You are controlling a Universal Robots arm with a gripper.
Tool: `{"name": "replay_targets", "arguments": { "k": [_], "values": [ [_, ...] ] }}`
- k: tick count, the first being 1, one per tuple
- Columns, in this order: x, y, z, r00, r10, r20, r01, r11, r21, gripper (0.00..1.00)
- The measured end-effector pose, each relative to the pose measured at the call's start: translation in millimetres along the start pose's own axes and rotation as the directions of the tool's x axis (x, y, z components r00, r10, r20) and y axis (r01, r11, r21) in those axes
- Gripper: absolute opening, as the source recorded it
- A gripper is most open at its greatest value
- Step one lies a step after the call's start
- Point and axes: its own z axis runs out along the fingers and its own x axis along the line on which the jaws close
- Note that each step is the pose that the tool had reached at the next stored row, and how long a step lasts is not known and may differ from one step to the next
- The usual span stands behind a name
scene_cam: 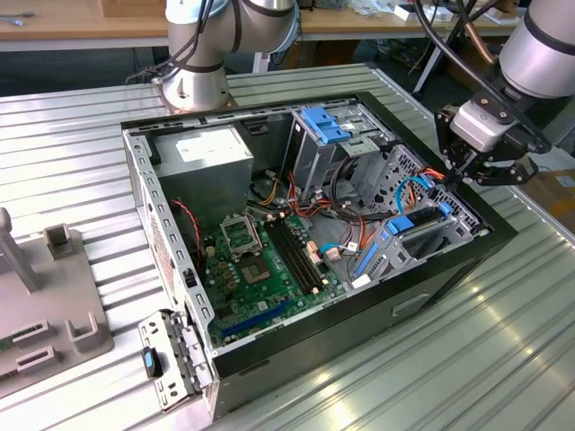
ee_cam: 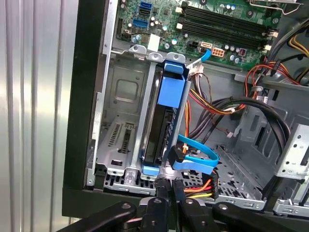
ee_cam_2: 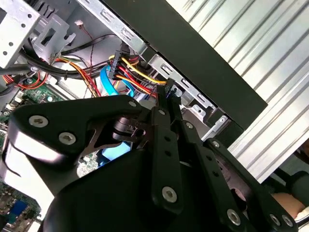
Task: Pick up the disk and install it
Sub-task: 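Insert the first disk wire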
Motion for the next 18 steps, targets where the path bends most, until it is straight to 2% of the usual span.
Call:
{"name": "replay_targets", "arguments": {
  "k": [4,9,11,14,16,17,18],
  "values": [
    [2.2,2.7,0.8,1.0,0.006,-0.0015,-0.006,1.0,0.0003,0.16],
    [2.2,11.2,0.4,1.0,0.009,-0.0012,-0.009,1.0,0.0005,0.16],
    [1.8,18.2,0.6,0.9999,0.013,-0.0027,-0.013,0.9999,0.0005,0.16],
    [0.4,25.3,-0.7,0.9999,0.016,-0.0024,-0.016,0.9999,0.0008,0.16],
    [0.0,27.4,-1.1,0.9999,0.017,-0.0026,-0.017,0.9999,0.0009,0.16],
    [0.0,27.4,-1.2,0.9998,0.019,0.0051,-0.019,0.9998,0.0022,0.16],
    [0.1,27.6,-1.2,0.9995,0.024,0.0224,-0.024,0.9997,0.0053,0.16]
  ]
}}
